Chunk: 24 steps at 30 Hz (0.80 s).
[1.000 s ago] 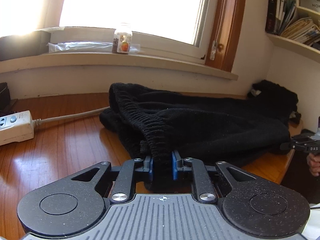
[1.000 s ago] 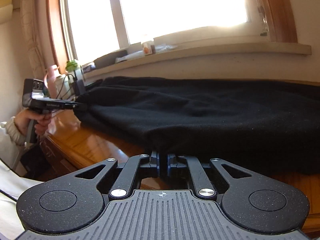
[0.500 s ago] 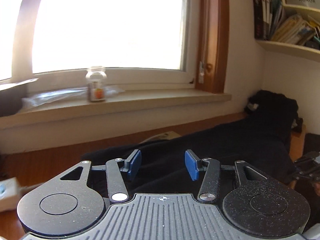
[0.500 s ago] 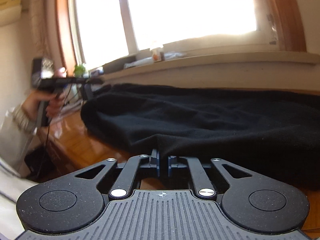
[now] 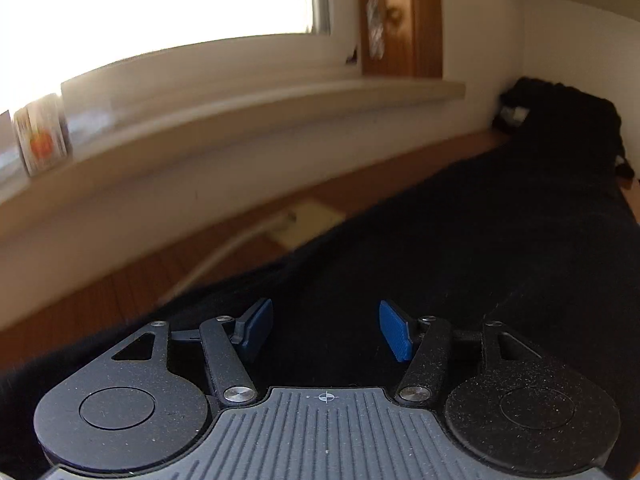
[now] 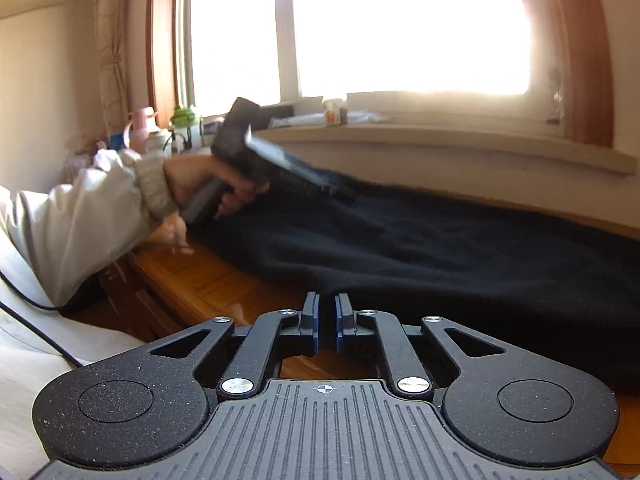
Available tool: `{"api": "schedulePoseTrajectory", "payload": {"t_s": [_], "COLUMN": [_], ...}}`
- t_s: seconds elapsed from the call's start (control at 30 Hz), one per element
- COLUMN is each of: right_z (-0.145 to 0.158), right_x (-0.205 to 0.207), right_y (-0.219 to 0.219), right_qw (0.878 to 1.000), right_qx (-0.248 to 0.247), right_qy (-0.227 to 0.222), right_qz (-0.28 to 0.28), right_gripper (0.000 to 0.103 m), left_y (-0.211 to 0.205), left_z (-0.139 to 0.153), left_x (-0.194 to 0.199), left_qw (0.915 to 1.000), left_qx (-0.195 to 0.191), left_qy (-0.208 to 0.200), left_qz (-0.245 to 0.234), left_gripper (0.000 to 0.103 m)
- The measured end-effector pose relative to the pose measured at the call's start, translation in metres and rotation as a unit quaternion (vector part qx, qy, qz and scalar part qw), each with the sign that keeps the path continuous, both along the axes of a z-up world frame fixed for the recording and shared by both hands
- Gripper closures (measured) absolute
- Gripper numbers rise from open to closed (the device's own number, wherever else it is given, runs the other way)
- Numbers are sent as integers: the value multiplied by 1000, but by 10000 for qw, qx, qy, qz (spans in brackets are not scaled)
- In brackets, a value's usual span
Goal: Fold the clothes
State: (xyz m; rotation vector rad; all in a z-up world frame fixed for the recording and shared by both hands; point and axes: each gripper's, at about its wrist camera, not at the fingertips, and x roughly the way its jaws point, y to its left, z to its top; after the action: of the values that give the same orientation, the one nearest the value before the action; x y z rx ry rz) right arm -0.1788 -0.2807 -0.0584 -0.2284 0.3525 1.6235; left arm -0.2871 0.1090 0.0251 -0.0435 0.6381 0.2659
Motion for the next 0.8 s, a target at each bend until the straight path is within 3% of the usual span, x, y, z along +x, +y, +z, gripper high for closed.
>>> {"api": "schedulePoseTrajectory", "payload": {"t_s": [0.17, 0.23, 0.33, 0.43, 0.57, 0.7, 0.8], "right_z": [15, 10, -3, -10, -11, -17, -26], "right_x": [19, 25, 32, 42, 66, 93, 99], "right_y": [-14, -8, -6, -21, -52, -71, -64], "right_qw": [9966, 9934, 9903, 9887, 9788, 9637, 9560], "right_qx": [352, 309, 75, 82, 72, 105, -73], "right_qy": [15, -15, -90, 14, 68, 244, 75], "right_qz": [-744, -1106, -1384, -1495, -2044, -2657, -2932], "right_gripper": [62, 57, 57, 57, 54, 54, 54], "left_y": [16, 24, 35, 45, 55, 42, 32], "left_z": [-1, -1, 0, 0, 2, 2, 1], "left_x": [6, 7, 4, -2, -8, -6, -5], "left_qw": [9998, 9996, 9991, 9983, 9968, 9991, 9998], "left_qx": [-214, -267, -401, -545, -775, -392, -70], "left_qy": [27, 24, 5, -23, -132, -4, 89], "left_qz": [-58, -95, -159, -214, -170, -175, -175], "left_gripper": [39, 39, 39, 39, 39, 33, 31]}}
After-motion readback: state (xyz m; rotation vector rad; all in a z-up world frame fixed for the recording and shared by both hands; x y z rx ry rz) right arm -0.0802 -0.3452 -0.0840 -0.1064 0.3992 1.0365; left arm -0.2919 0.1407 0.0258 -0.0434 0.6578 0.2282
